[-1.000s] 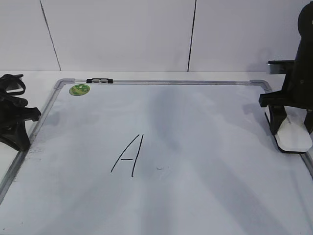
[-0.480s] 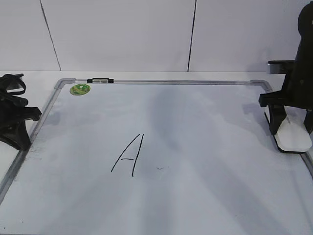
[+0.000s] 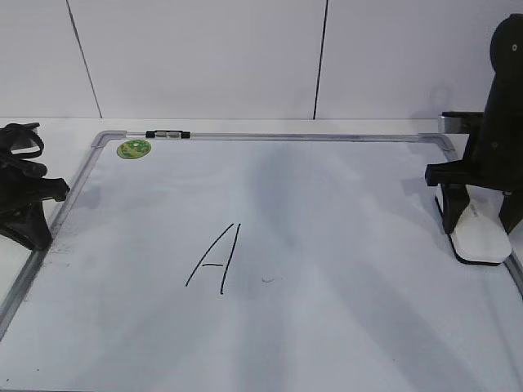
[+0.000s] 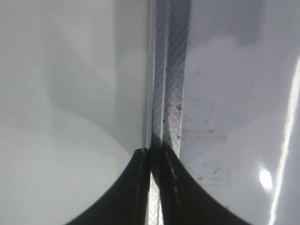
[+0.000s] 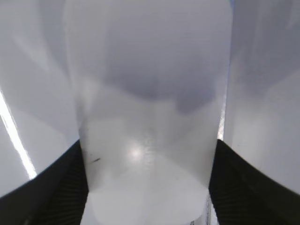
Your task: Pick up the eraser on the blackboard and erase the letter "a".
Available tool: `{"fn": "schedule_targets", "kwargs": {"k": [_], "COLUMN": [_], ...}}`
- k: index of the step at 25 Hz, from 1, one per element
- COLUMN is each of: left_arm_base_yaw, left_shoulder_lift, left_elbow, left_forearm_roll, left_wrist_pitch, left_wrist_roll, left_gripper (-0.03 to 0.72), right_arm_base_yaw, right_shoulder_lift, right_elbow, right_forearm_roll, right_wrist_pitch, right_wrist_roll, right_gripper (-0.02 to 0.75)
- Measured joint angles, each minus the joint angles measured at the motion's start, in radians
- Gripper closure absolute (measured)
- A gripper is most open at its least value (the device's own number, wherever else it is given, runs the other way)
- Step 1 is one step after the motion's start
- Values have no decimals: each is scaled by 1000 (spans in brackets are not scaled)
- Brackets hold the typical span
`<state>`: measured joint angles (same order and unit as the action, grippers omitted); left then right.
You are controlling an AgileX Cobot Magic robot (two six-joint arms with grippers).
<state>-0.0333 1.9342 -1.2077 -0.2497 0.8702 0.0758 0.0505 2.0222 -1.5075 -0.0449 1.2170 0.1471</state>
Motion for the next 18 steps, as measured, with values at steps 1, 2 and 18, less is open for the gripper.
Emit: {"fn": "schedule_targets", "kwargs": {"k": [1,2,18], "left_arm_base_yaw": [0,0,0], "left_shoulder_lift": [0,0,0], "left_elbow": [0,0,0], "left_forearm_roll": [0,0,0], "left_wrist_pitch": [0,-1,-2], "left_wrist_roll": [0,0,0], "left_gripper": [643,643,643], "right_arm_base_yaw": [0,0,0], "right_shoulder_lift": [3,5,5], "right_elbow": [2,2,2], "right_forearm_roll": [3,5,9], "right_wrist_pitch": [0,0,0], "right_wrist_roll": [0,0,-4], "right_gripper": [183,183,182]}}
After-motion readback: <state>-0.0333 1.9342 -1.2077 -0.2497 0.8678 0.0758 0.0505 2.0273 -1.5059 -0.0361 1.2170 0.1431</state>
